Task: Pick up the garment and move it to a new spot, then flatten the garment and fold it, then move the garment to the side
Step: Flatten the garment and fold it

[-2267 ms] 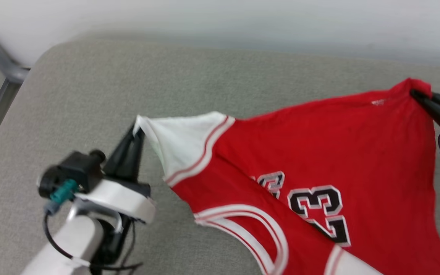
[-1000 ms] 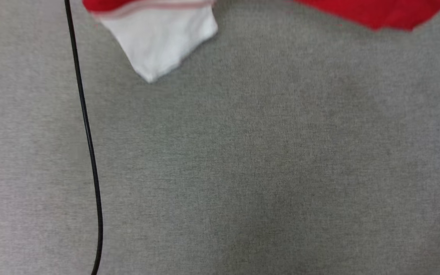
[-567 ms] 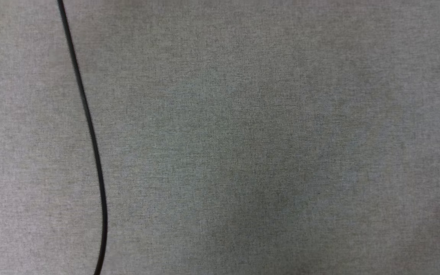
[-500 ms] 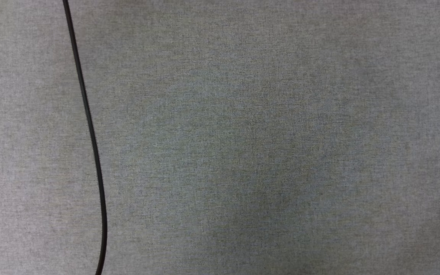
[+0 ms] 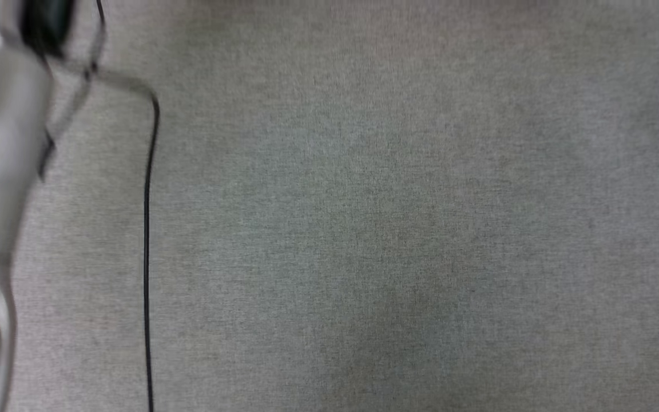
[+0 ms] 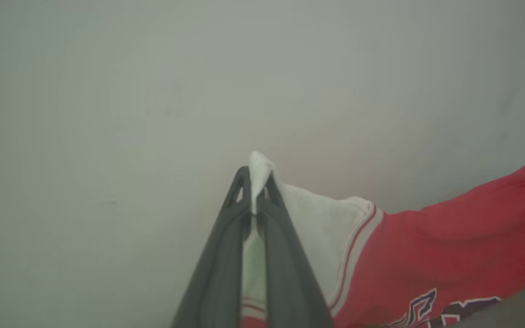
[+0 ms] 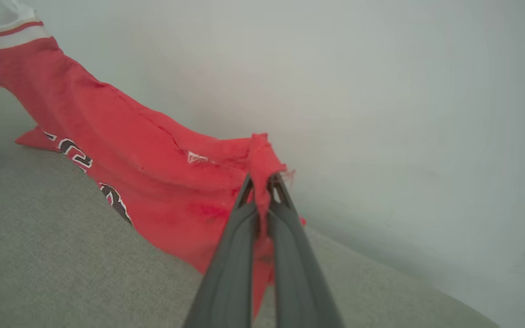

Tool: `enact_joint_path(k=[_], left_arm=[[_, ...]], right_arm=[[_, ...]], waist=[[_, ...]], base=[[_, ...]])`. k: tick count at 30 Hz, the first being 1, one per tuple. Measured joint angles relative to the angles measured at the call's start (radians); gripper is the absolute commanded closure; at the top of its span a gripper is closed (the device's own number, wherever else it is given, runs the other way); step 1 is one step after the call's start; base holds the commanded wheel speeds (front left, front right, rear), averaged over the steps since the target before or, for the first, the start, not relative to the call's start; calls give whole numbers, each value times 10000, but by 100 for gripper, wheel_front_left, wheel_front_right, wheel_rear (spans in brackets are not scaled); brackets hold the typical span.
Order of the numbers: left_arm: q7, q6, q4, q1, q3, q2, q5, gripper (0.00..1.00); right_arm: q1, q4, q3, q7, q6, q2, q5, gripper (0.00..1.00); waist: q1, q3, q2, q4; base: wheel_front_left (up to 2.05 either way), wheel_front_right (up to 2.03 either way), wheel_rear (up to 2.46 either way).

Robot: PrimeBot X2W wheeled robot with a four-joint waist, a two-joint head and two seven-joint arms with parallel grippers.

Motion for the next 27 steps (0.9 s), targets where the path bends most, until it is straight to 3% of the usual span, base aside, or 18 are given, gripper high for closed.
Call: enact_joint_path(k=[11, 18, 27], left_arm=[[12, 1258, -2633, 5737, 105, 493, -890, 100], [389, 2052, -4144, 9323, 63, 991, -1662, 100], [980, 2857, -5507, 12618, -291, 1231, -2437, 100]], right_arm=[[3282, -1028, 1396, -600, 0, -844, 988, 100], [5325, -1369, 1701, -775, 0, -1241, 1281, 100], [8210, -1902, 1570, -963, 0, -1714, 1457, 100]], waist=[[-2, -1453, 0, 131], [-4, -2638, 1, 191], [-5, -4152, 1, 380]], base=[[0, 0, 0], [0, 0, 0], [0, 0, 0]])
